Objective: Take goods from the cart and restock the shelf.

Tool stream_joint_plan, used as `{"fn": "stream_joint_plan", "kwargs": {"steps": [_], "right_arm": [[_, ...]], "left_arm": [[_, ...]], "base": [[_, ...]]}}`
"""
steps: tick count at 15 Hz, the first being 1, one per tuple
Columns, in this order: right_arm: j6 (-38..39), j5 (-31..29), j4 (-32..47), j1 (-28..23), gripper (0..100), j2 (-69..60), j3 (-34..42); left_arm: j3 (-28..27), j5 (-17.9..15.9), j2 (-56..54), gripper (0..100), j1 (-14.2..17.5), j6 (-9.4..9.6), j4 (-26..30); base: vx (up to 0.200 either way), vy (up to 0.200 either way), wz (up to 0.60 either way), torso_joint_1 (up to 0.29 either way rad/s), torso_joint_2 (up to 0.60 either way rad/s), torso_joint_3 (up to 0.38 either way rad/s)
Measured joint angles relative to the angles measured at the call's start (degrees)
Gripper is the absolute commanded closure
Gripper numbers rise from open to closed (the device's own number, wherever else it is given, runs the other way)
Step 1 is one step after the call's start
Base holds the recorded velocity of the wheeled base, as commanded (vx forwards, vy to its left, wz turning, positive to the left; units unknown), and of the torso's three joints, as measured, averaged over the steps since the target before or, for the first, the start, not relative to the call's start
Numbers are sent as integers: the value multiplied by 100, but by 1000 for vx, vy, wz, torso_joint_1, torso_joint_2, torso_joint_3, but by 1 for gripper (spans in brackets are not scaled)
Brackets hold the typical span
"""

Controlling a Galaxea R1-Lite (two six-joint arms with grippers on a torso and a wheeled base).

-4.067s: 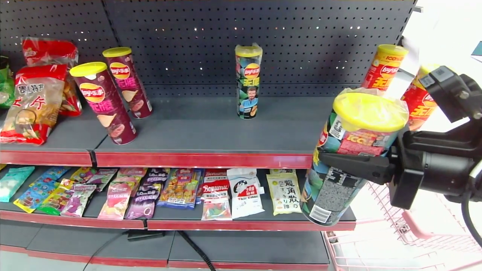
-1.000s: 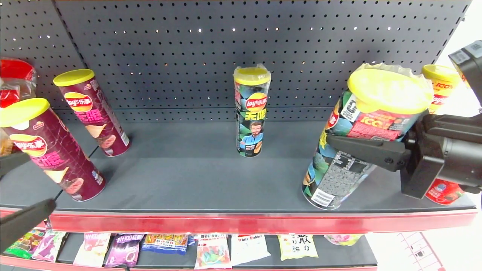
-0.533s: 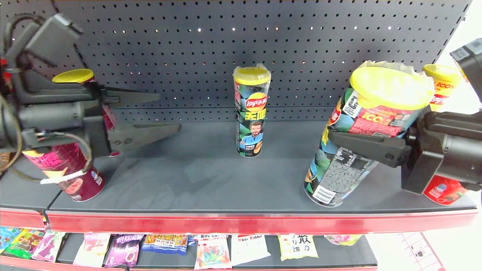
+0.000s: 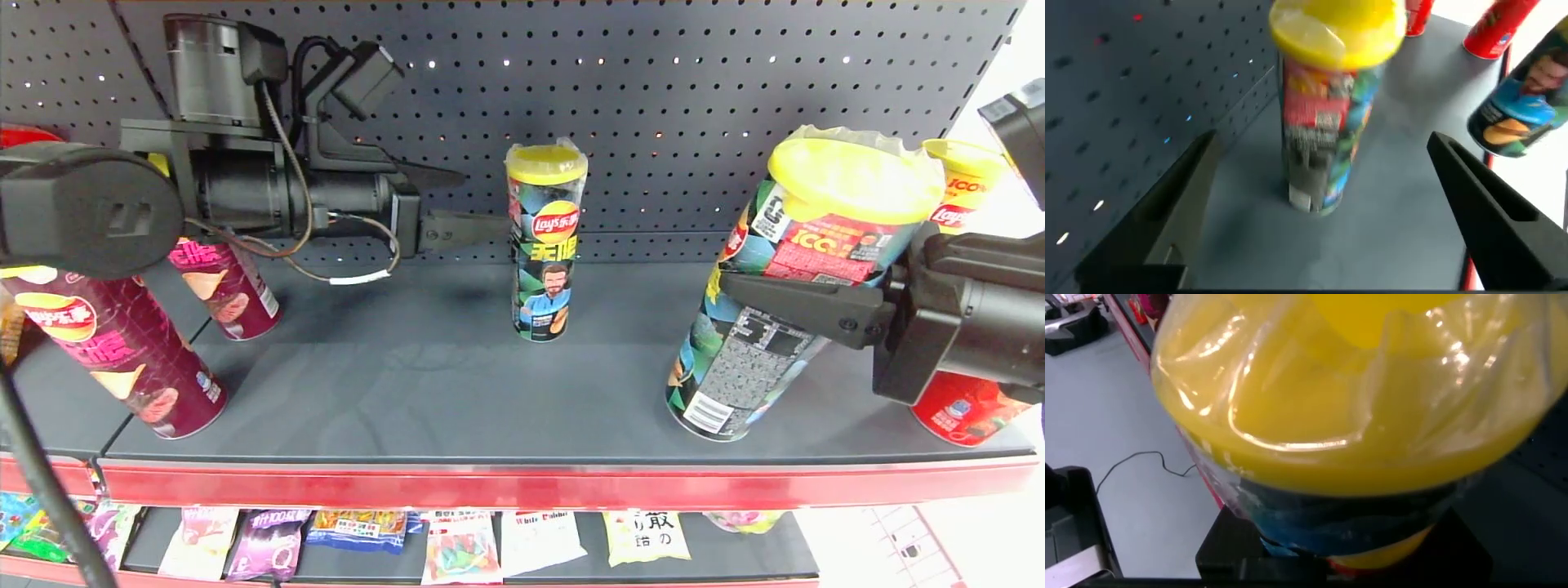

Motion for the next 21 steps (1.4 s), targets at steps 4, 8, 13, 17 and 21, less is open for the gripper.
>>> {"fn": "stream_joint_plan", "kwargs": {"steps": [4, 8, 13, 17, 21], "right_arm": [[26, 7, -2, -52, 100, -5, 0], [39, 7, 2, -69, 100, -13, 15], [41, 9, 2, -105, 100, -13, 33], [41, 7, 2, -129, 100, -13, 37], [41, 7, 0, -216, 100, -35, 37]], "left_arm": [[-334, 37, 453, 0, -246, -6, 6], [-762, 123, 813, 0, -378, -24, 17], [-959, 283, 1065, 0, -550, -112, 17], [-1243, 438, 1270, 0, -638, -169, 16], [-1362, 602, 1454, 100, -764, -184, 11]], "base": [[0, 0, 0, 0, 0, 0], [0, 0, 0, 0, 0, 0], [0, 0, 0, 0, 0, 0], [0, 0, 0, 0, 0, 0], [0, 0, 0, 0, 0, 0]]}}
